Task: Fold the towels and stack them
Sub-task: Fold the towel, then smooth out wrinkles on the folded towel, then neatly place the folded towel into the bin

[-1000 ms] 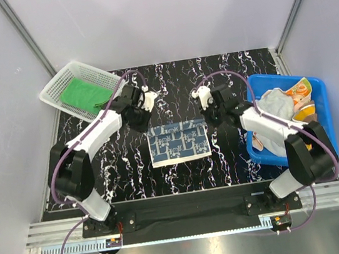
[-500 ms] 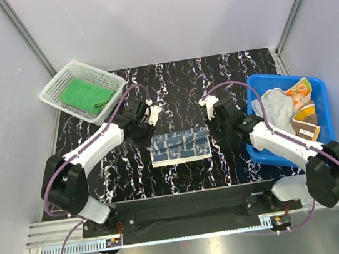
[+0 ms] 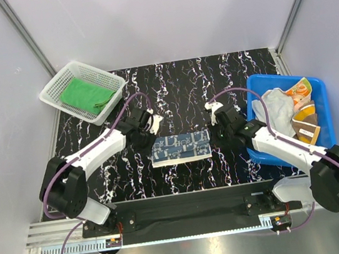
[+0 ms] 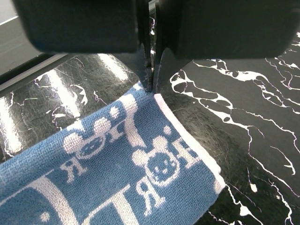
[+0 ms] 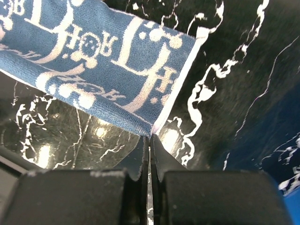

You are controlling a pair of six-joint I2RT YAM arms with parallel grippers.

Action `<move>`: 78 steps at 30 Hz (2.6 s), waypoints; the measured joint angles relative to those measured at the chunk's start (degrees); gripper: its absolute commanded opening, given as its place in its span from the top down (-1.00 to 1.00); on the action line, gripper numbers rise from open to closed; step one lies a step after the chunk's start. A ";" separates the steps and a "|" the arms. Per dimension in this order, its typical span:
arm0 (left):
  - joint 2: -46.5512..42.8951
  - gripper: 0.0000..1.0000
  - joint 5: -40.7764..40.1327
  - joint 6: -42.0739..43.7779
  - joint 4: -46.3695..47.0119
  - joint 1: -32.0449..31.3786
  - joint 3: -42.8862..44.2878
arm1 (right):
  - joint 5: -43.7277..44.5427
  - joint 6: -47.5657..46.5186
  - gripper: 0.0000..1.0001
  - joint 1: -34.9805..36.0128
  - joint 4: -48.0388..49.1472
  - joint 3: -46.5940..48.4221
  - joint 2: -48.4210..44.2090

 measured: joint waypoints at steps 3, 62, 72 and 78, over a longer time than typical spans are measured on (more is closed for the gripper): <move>0.00 0.71 -0.02 -0.48 -0.07 0.00 0.00 | -0.57 2.27 0.76 0.00 -0.50 -0.02 0.48; 0.11 -0.08 -0.42 -38.77 26.10 2.58 -15.93 | -3.17 18.95 -0.52 0.90 -0.66 4.31 1.79; 1.11 0.92 -2.71 -41.83 24.87 0.44 -15.52 | -1.73 18.80 -0.99 0.90 -1.36 4.28 -2.25; 3.52 1.00 -3.91 -39.60 18.43 0.26 -10.51 | -1.73 18.80 -0.99 0.90 -1.66 4.28 -4.52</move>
